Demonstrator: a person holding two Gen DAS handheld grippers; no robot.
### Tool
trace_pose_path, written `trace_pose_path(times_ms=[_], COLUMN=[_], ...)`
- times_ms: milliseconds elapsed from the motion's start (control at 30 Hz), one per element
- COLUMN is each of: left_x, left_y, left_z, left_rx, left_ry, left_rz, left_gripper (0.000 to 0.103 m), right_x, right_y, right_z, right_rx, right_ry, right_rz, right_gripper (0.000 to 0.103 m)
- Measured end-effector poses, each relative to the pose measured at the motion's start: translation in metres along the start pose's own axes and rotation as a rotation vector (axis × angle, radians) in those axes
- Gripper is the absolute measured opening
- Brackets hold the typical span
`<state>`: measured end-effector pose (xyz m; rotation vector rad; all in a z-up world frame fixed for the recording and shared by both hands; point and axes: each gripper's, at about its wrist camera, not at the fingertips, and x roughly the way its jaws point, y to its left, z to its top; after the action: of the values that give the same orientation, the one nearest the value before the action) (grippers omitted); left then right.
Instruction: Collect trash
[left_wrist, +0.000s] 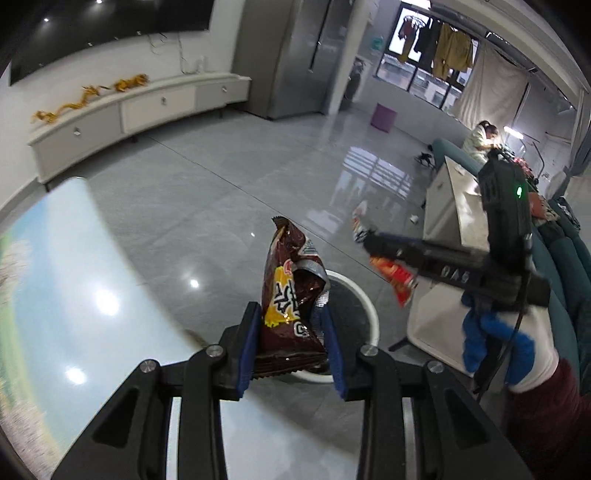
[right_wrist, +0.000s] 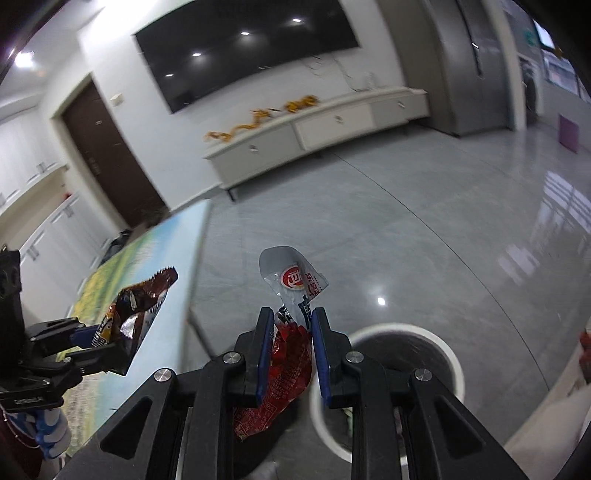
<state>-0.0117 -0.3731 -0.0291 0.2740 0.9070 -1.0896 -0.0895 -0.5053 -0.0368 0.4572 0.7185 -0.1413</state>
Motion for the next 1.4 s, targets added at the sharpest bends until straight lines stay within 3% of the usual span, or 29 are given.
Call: trace_pose_path(times_ms=[200, 267, 333, 400, 467, 667, 867, 967, 1400], left_x=[0.052, 0.067, 0.080, 0.084, 0.085, 0.068, 0.018, -0.011, -0.162], left_y=[-0.027, -0.031, -0.033, -0.031, -0.032, -0.026, 0.000, 0.014, 0.098], left_z=[0.018, 0.021, 0.023, 0.023, 0.021, 0.018, 0.002, -0.011, -0.084], left_rx=[0.011, 0.006, -0.021, -0.043, -0.053, -0.047, -0.054, -0.066, -0.250], left_ry=[0.060, 0.079, 0.092, 0.096, 0.099, 0.072, 0.002, -0.042, -0.273], left_rz=[-0.032, -0.037, -0.061, -0.081, -0.089, -0.037, 0.099, 0.173, 0.566], left_gripper=[0.034, 0.042, 0.059, 0.060, 0.060, 0.061, 0.061, 0.067, 0.071], right_x=[0.016, 0.018, 0.022, 0.024, 0.025, 0.018, 0.015, 0.013, 0.004], right_y=[-0.047, -0.060, -0.071, -0.080, -0.085, -0.088, -0.064, -0.037, 0.139], right_z=[-0.013, -0.018, -0.023, -0.028, -0.032, -0.038, -0.026, -0.017, 0.005], right_rx=[0.085, 0.103, 0.124, 0.141, 0.153, 0.172, 0.131, 0.090, -0.159], right_ry=[0.045, 0.057, 0.072, 0.084, 0.089, 0.083, 0.055, 0.035, -0.055], right_rz=[-0.047, -0.061, -0.081, -0.100, -0.118, -0.130, -0.098, -0.065, 0.110], right_gripper=[0.021, 0.023, 0.023, 0.026, 0.037, 0.041, 0.046, 0.048, 0.066])
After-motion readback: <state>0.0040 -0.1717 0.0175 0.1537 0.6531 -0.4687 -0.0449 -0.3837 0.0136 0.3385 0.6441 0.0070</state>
